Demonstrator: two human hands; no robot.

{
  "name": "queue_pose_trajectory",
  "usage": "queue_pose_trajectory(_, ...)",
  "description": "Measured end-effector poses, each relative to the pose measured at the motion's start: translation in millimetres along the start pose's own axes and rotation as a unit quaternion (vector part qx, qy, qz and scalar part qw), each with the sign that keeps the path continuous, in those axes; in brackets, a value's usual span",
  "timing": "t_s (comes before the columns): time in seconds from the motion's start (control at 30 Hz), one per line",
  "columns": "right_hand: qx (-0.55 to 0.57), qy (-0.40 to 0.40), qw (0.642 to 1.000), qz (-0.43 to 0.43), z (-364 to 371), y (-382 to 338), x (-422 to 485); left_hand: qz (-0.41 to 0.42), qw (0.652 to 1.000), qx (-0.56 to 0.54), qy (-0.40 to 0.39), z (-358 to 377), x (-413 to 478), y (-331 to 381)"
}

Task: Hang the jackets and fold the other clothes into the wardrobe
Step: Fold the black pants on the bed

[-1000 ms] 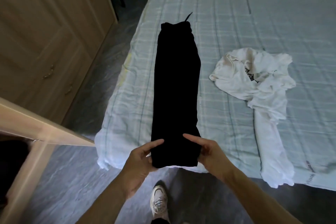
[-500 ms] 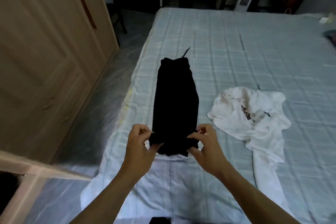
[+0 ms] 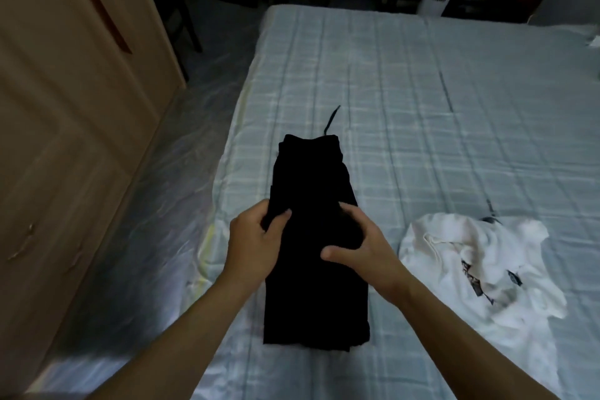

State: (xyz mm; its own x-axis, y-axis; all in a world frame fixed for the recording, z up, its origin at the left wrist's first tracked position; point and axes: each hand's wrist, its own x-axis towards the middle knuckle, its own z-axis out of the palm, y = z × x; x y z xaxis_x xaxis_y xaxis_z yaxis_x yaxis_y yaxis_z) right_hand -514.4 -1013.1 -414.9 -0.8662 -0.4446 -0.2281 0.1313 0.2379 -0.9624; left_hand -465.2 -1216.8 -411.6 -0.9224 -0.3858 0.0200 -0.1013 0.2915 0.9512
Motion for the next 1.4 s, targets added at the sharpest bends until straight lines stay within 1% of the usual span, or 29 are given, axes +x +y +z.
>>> queue_pose_trajectory(0.07,-0.020,0.017,1.000,-0.005,-5.2,-0.1,27.7,-0.008,1.000,0.003,-0.001,7.9,32.4,-4.3)
queue_pose_trajectory(0.17,0.052,0.063,0.997,-0.011,-15.7,-4.8,70.4,-0.031,1.000,0.002,0.002,20.0,76.8,-14.0)
queue_pose_trajectory(0.27,0.074,0.079,0.994,0.000,-28.5,-6.3,117.3,-0.041,0.999,-0.007,0.006,33.0,121.8,-22.3)
queue_pose_trajectory(0.43,0.071,0.083,0.994,0.027,-47.2,21.4,208.7,-0.037,0.999,0.003,-0.001,65.6,202.9,-55.5)
queue_pose_trajectory(0.53,0.032,0.104,0.992,0.059,-56.0,53.8,261.8,-0.072,0.997,0.019,0.002,91.2,248.0,-86.3)
queue_pose_trajectory(0.57,0.001,0.136,0.988,0.075,-58.8,66.3,277.7,-0.099,0.995,0.030,0.013,100.7,260.4,-97.7)
queue_pose_trajectory(0.6,-0.045,0.190,0.977,0.088,-62.8,78.0,291.7,-0.137,0.989,0.038,0.028,110.5,270.1,-108.1)
queue_pose_trajectory(0.67,-0.126,0.317,0.936,0.090,-69.6,95.6,305.3,-0.214,0.971,0.084,0.062,128.1,275.7,-127.4)
queue_pose_trajectory(0.7,-0.152,0.342,0.925,0.066,-70.9,103.2,305.3,-0.203,0.967,0.136,0.072,135.4,270.3,-136.6)
queue_pose_trajectory(0.73,-0.189,0.329,0.925,0.017,-69.7,111.7,302.1,-0.150,0.967,0.194,0.071,142.6,261.0,-143.3)
queue_pose_trajectory(0.77,-0.240,0.281,0.928,-0.041,-64.5,120.0,297.1,-0.071,0.965,0.247,0.053,148.8,250.1,-148.6)
queue_pose_trajectory(0.8,-0.293,0.213,0.928,-0.090,-56.7,129.0,292.0,0.007,0.955,0.295,0.020,154.0,240.3,-155.6)
queue_pose_trajectory(0.83,-0.341,0.140,0.922,-0.117,-48.7,138.4,288.2,0.063,0.938,0.339,-0.025,157.6,234.9,-163.8)
queue_pose_trajectory(0.87,-0.388,0.076,0.911,-0.121,-42.2,147.8,287.1,0.090,0.919,0.378,-0.070,159.7,234.0,-174.0)
queue_pose_trajectory(0.9,-0.432,0.034,0.894,-0.112,-37.6,157.6,287.9,0.093,0.899,0.413,-0.108,160.5,234.8,-184.6)
queue_pose_trajectory(0.97,-0.516,0.001,0.852,-0.088,-32.4,174.4,291.2,0.087,0.866,0.467,-0.156,157.9,239.1,-203.4)
queue_pose_trajectory(1.03,-0.568,0.017,0.819,-0.086,-29.9,188.6,294.9,0.104,0.853,0.487,-0.156,156.0,241.2,-218.0)
queue_pose_trajectory(1.07,-0.579,0.024,0.810,-0.086,-27.7,194.7,296.9,0.110,0.854,0.485,-0.153,157.3,241.4,-223.8)
queue_pose_trajectory(1.17,-0.588,0.036,0.803,-0.087,-23.5,212.5,306.6,0.120,0.850,0.494,-0.140,164.1,245.0,-241.2)
queue_pose_trajectory(1.27,-0.601,0.026,0.796,-0.069,-23.0,213.1,312.2,0.109,0.834,0.519,-0.156,164.6,249.4,-244.5)
queue_pose_trajectory(1.33,-0.607,0.002,0.793,-0.053,-25.7,198.8,308.4,0.088,0.831,0.519,-0.181,161.4,251.0,-232.4)
queue_pose_trajectory(1.4,-0.596,-0.024,0.802,-0.027,-27.4,183.6,298.0,0.060,0.827,0.522,-0.200,157.2,241.4,-219.5)
